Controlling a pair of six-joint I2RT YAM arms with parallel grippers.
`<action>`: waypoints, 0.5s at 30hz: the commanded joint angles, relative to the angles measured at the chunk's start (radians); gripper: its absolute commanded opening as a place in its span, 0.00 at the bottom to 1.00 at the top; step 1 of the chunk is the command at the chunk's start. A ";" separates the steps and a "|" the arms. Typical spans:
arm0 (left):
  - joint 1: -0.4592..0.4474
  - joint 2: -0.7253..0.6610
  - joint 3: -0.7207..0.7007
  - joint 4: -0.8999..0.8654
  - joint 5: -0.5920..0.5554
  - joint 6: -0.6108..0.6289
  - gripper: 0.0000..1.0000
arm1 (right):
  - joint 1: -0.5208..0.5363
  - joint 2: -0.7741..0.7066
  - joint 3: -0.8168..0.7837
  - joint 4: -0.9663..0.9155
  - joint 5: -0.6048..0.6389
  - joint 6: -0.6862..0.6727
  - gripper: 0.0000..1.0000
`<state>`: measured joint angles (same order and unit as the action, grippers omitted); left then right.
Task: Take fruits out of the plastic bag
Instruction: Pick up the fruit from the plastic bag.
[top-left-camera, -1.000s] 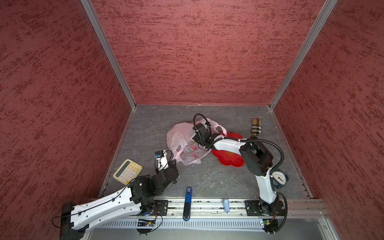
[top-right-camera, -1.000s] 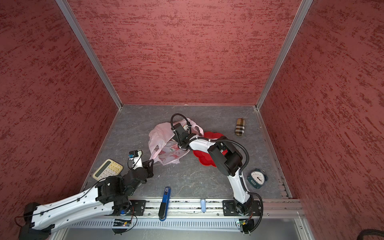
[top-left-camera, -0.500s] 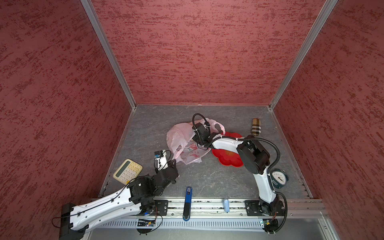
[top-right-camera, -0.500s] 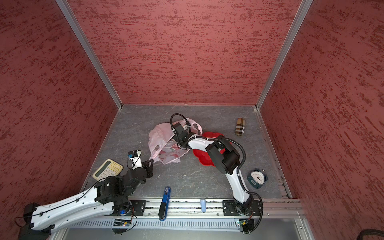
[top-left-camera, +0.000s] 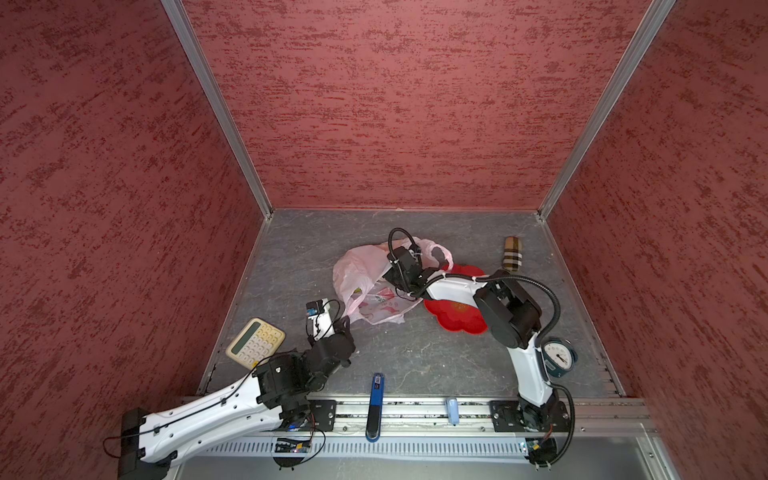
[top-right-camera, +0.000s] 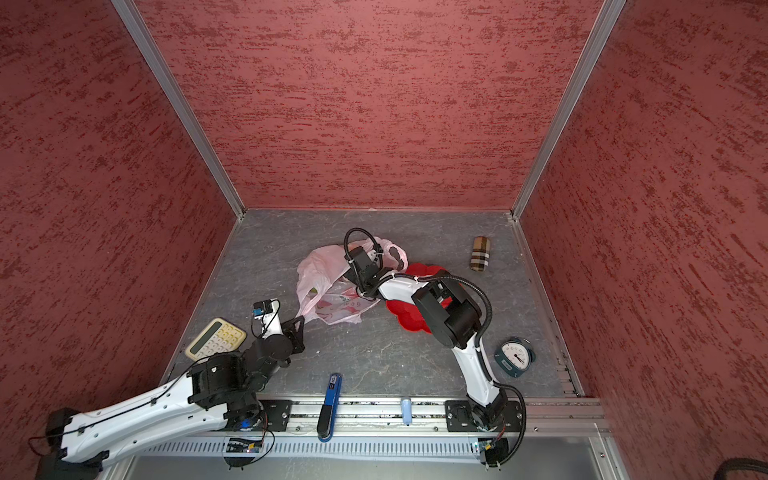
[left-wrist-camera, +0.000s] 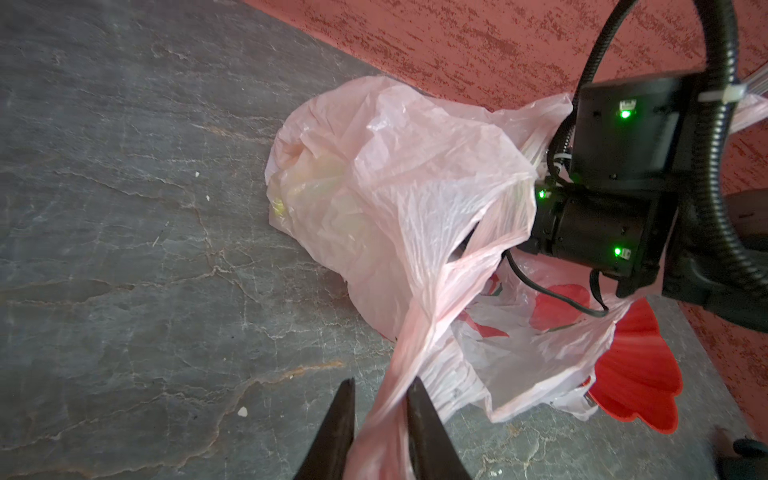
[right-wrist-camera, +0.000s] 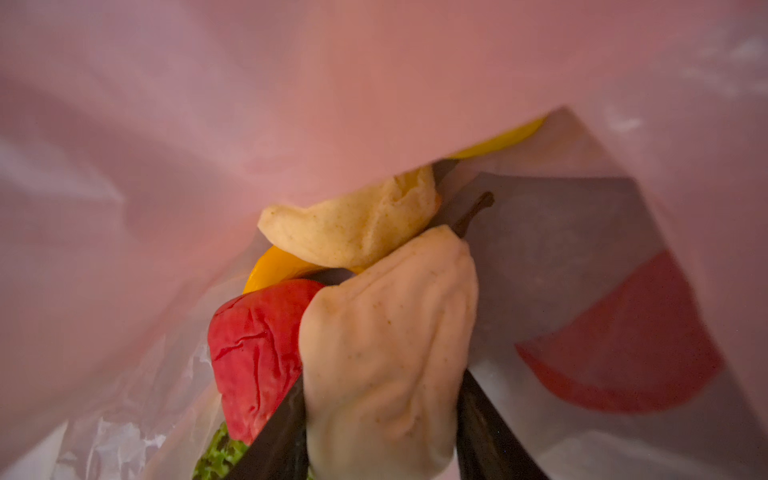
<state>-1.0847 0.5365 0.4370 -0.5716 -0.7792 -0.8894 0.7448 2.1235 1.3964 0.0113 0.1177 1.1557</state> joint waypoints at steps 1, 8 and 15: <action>0.059 0.007 -0.003 0.086 -0.013 0.090 0.24 | -0.001 -0.079 -0.030 0.016 -0.003 -0.037 0.31; 0.161 0.107 0.017 0.267 0.071 0.224 0.23 | 0.020 -0.182 -0.075 -0.014 -0.022 -0.121 0.30; 0.161 0.179 0.021 0.347 0.084 0.237 0.23 | 0.033 -0.281 -0.115 -0.042 -0.071 -0.191 0.29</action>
<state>-0.9302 0.7086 0.4393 -0.2916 -0.7074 -0.6823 0.7662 1.8938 1.2980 -0.0059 0.0753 1.0115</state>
